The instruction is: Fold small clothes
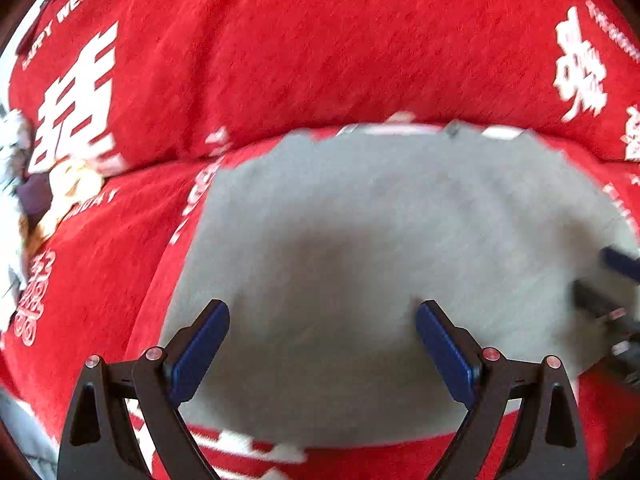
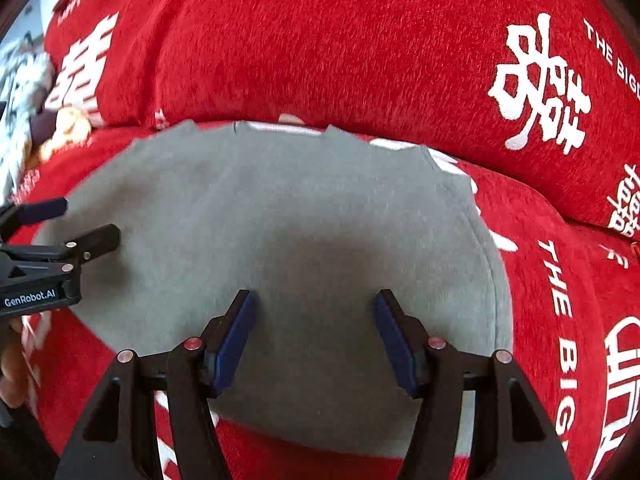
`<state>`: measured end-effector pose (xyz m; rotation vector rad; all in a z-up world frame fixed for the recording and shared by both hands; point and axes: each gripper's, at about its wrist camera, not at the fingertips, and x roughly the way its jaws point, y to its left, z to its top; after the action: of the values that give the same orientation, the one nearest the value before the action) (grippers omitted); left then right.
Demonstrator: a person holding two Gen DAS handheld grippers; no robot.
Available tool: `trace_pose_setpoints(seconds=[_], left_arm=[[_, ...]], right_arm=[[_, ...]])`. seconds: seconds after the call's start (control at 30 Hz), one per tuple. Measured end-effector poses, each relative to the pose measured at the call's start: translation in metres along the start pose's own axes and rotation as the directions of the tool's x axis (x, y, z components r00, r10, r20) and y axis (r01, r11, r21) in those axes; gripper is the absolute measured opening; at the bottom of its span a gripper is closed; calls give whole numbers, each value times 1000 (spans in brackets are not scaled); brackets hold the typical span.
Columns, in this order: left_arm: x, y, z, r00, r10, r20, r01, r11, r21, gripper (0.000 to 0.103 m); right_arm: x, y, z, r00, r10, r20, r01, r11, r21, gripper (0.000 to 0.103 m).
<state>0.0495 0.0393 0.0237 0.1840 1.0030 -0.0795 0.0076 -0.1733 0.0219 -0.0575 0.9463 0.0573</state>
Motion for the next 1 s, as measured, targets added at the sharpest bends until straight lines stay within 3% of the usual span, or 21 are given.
trace_pose_setpoints(seconds=[0.17,0.23,0.37,0.47,0.57,0.63,0.7,0.87,0.93,0.97,1.0], left_arm=[[5,48,-19,998,-64,-20,61,990,-124,103],[0,62,-26,998,-42,-36,36,987,-155,103],[-22,70,-38,998,-67,0,65,974,-219,103],[-31,50,-37,997,-74,15,75,978,-192,103],[-24,32,-38,999,-52,-11,50,988,-148,103],[-12,33,-44,998,-42,-46,35,988,-151,103],[-13,44,-51,996,-88,-23,82,981,-173,103],[-31,68,-61,995,-97,27,101,977,-187,103],[-30,94,-65,989,-143,42,149,953,-265,103],[-25,108,-66,982,-187,42,190,929,-318,103],[-17,124,-67,964,-264,41,259,887,-383,103]], right_arm=[[-16,-45,-27,1000,-13,-24,15,994,111,67],[-24,-56,-31,1000,-5,-22,8,989,148,67],[-47,-44,-33,999,2,33,-8,985,171,68],[-41,-16,-31,999,38,28,-41,991,131,68],[-24,4,-35,1000,16,-15,-14,997,79,68],[-22,-1,-40,1000,18,-3,-18,996,87,68],[-27,-15,-45,1000,24,-2,-23,993,116,68],[-46,-45,-54,999,31,-10,-29,981,190,68],[-51,-49,-55,999,44,1,-43,976,214,70],[-54,-48,-55,999,46,7,-46,974,221,72],[-56,-45,-54,999,52,13,-53,974,222,72]])
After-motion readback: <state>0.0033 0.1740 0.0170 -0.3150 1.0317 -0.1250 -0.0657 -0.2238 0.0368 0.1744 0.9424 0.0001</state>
